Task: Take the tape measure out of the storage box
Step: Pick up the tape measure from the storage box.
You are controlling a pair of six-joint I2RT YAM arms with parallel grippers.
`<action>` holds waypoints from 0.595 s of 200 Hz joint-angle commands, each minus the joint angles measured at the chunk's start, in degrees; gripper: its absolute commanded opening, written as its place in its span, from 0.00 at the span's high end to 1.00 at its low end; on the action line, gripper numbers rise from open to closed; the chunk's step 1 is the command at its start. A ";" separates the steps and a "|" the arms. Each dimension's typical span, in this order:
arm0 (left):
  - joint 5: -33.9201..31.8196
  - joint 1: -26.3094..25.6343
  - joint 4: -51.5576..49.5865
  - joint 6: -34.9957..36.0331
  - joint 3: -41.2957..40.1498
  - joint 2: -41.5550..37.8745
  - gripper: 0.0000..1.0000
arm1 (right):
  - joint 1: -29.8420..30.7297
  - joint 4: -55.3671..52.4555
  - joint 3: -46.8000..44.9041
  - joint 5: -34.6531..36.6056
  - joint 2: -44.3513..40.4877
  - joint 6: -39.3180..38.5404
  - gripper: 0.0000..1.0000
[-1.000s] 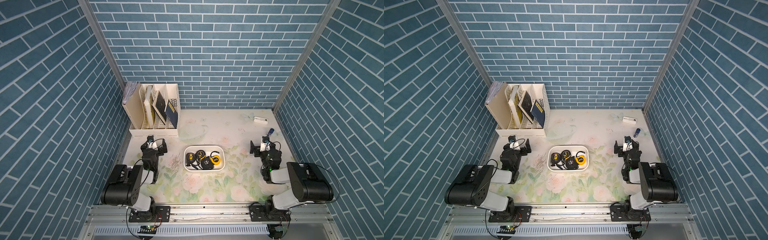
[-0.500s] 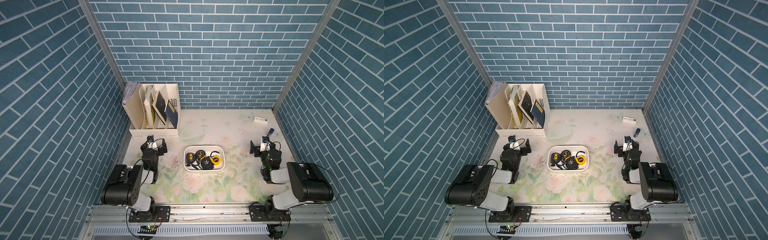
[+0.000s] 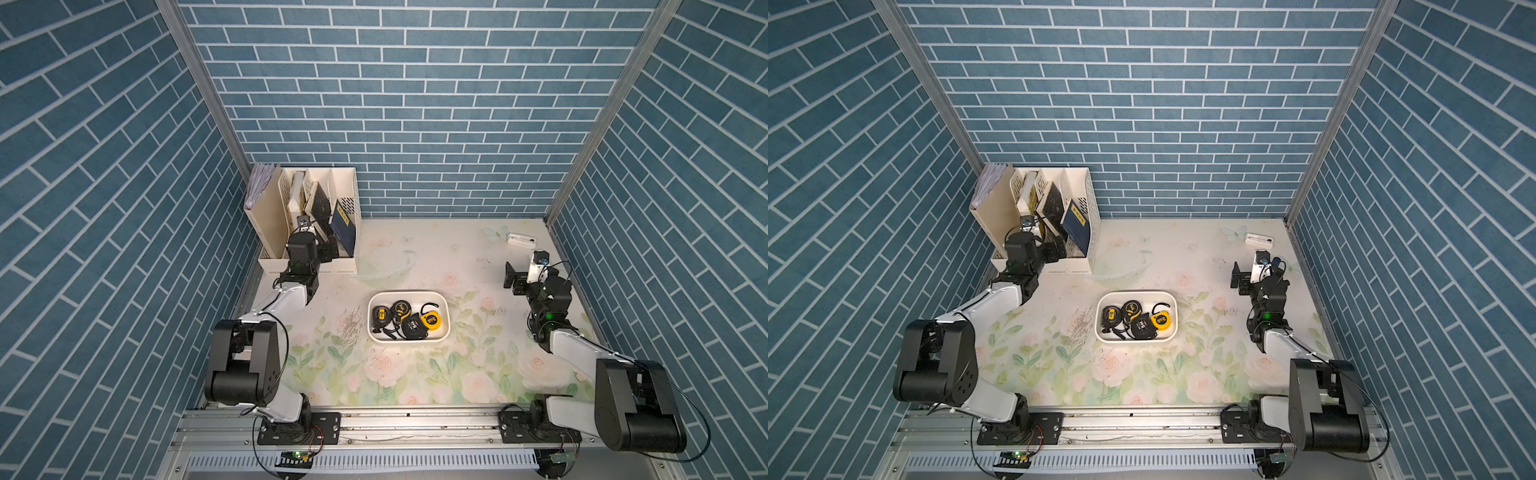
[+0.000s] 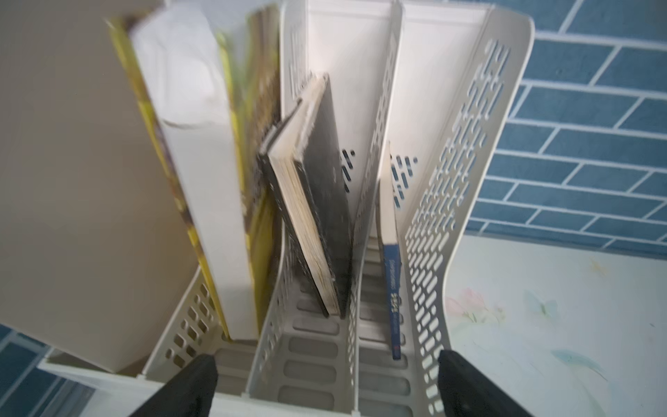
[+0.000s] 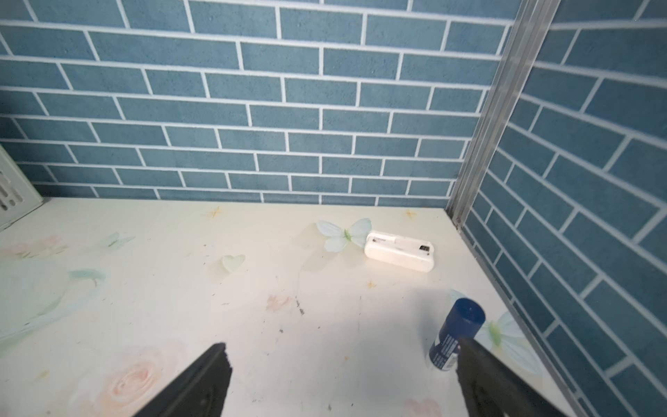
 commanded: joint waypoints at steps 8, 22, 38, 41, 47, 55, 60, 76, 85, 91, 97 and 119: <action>2.29 -2.64 -18.45 -7.05 3.50 -0.68 0.00 | 3.33 -10.67 1.42 0.52 -5.12 5.44 0.00; 3.90 -4.01 -22.54 -9.95 4.18 -2.51 0.00 | 4.91 -15.76 3.86 -0.53 -5.85 9.05 0.00; 7.89 -5.98 -26.17 -12.36 4.02 -5.12 0.00 | 6.86 -24.51 9.39 -4.58 -3.47 12.51 0.00; 8.62 -6.52 -26.71 -12.64 4.05 -5.61 0.00 | 7.65 -25.83 10.38 -4.19 -3.02 12.87 0.00; 9.78 -7.84 -27.83 -13.18 4.22 -6.54 0.00 | 9.53 -27.77 11.77 -3.07 -2.23 13.34 0.00; 11.82 -9.40 -28.38 -14.43 4.15 -7.71 0.00 | 12.63 -29.50 13.14 -1.18 -1.78 12.56 0.00; 13.44 -10.15 -28.85 -15.26 4.06 -8.36 0.00 | 14.67 -30.50 14.00 0.78 -1.68 12.01 0.00; 17.48 -12.50 -30.14 -18.29 3.92 -9.90 0.00 | 19.78 -33.57 17.29 5.39 -0.83 11.96 0.00; 17.94 -14.21 -32.94 -19.67 4.98 -9.78 0.00 | 21.23 -36.56 19.91 6.78 0.46 12.48 0.00; 17.20 -15.72 -34.42 -20.73 5.47 -9.61 0.00 | 21.81 -38.48 21.56 7.09 1.44 12.88 0.00; 16.15 -17.04 -36.03 -21.70 6.06 -9.57 0.00 | 22.39 -40.02 22.92 7.52 2.31 13.38 0.00; 12.15 -21.39 -40.21 -25.61 7.03 -9.17 0.00 | 25.02 -43.43 26.06 8.69 5.35 14.18 0.00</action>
